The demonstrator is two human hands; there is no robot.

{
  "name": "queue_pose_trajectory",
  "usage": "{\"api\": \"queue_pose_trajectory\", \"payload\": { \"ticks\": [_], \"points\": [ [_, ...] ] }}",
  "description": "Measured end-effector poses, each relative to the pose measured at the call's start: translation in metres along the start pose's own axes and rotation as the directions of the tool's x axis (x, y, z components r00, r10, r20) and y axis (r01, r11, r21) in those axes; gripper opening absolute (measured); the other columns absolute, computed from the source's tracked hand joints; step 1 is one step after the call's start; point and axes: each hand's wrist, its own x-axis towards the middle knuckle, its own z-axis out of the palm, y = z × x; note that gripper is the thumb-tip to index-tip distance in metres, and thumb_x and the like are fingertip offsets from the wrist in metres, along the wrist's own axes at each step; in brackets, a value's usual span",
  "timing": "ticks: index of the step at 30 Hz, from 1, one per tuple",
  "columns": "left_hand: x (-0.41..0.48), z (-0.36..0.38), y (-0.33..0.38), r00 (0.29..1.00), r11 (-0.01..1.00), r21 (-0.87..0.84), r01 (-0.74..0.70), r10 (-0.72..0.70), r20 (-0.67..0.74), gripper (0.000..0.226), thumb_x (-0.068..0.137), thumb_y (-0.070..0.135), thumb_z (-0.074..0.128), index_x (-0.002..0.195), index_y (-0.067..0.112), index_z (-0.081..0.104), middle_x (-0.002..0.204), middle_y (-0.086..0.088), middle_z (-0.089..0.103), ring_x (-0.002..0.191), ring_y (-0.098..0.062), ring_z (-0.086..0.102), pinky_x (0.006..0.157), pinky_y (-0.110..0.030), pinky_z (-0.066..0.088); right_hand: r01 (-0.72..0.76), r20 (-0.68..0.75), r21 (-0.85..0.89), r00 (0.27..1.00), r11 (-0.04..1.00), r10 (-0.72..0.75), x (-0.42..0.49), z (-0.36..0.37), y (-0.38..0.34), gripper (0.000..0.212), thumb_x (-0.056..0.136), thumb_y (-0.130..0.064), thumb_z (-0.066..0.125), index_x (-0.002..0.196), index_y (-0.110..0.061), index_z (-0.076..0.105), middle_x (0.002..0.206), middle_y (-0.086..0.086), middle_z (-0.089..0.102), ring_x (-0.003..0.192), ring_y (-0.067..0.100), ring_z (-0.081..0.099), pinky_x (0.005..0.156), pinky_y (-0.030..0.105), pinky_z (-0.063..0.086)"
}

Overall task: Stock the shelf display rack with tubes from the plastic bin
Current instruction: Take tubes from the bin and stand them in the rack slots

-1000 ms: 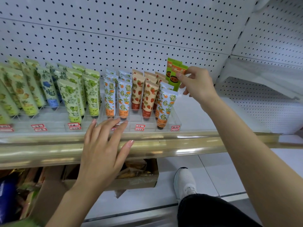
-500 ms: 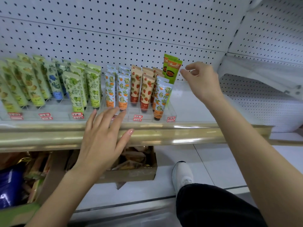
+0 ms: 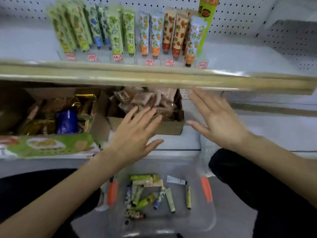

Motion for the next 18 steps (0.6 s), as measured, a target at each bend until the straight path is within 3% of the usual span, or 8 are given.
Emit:
{"api": "queue_pose_trajectory", "payload": {
  "ticks": [4,7,10,15,16,18],
  "points": [
    [-0.054,0.055,0.011,0.992,0.999,-0.05,-0.013,0.019,0.123,0.066,0.093,0.054,0.034,0.137,0.008,0.051,0.142,-0.017,0.049,0.13,-0.032,0.046,0.108,-0.046,0.025,0.021,0.224,0.093,0.974,0.995,-0.042,-0.03,0.06,-0.02,0.075,0.091,-0.057,0.034,0.148,-0.008,0.028,0.15,0.013,0.035,0.13,0.032,0.043,0.104,0.041,0.037],
    [-0.091,0.095,0.014,0.967,0.995,-0.094,0.041,-0.016,0.255,0.067,0.094,0.054,0.031,0.138,0.008,0.049,0.143,-0.018,0.047,0.13,-0.034,0.048,0.11,-0.048,0.03,-0.072,0.401,0.232,0.916,0.97,-0.028,-0.052,0.108,-0.037,0.076,0.094,-0.053,0.043,0.152,-0.013,0.014,0.158,0.008,0.018,0.141,0.028,0.027,0.112,0.038,0.025],
    [-0.123,0.127,0.016,0.932,0.979,-0.133,0.152,-0.097,0.349,0.066,0.094,0.054,0.03,0.139,0.008,0.047,0.143,-0.018,0.047,0.131,-0.033,0.046,0.11,-0.046,0.034,-0.232,0.617,0.282,0.787,0.931,0.01,-0.083,0.164,-0.052,0.077,0.094,-0.051,0.043,0.152,-0.017,0.006,0.16,0.005,0.007,0.145,0.022,0.014,0.116,0.036,0.019],
    [-0.158,0.173,0.02,0.824,0.828,-0.239,0.508,-0.387,0.413,0.074,0.09,0.058,0.033,0.145,0.008,0.036,0.149,-0.019,0.038,0.135,-0.035,0.037,0.111,-0.049,0.027,-0.598,0.825,0.295,0.553,0.745,0.117,-0.137,0.24,-0.075,0.074,0.093,-0.048,0.049,0.149,-0.011,0.02,0.155,0.011,0.021,0.142,0.026,0.023,0.113,0.035,0.025],
    [-0.164,0.183,0.022,0.787,0.773,-0.259,0.579,-0.447,0.426,0.078,0.088,0.06,0.038,0.147,0.009,0.033,0.15,-0.019,0.035,0.137,-0.036,0.034,0.111,-0.051,0.027,-0.657,0.856,0.289,0.503,0.697,0.12,-0.146,0.253,-0.077,0.077,0.09,-0.052,0.052,0.147,-0.009,0.025,0.152,0.013,0.026,0.14,0.027,0.026,0.113,0.035,0.026],
    [-0.17,0.198,0.028,0.679,0.617,-0.306,0.725,-0.564,0.47,0.091,0.084,0.061,0.056,0.151,0.009,0.023,0.154,-0.022,0.024,0.142,-0.037,0.023,0.113,-0.053,0.024,-0.765,0.897,0.239,0.409,0.598,0.164,-0.17,0.294,-0.075,0.1,0.07,-0.079,0.053,0.141,-0.011,0.038,0.146,0.012,0.038,0.133,0.028,0.038,0.109,0.037,0.035]
  ]
}}
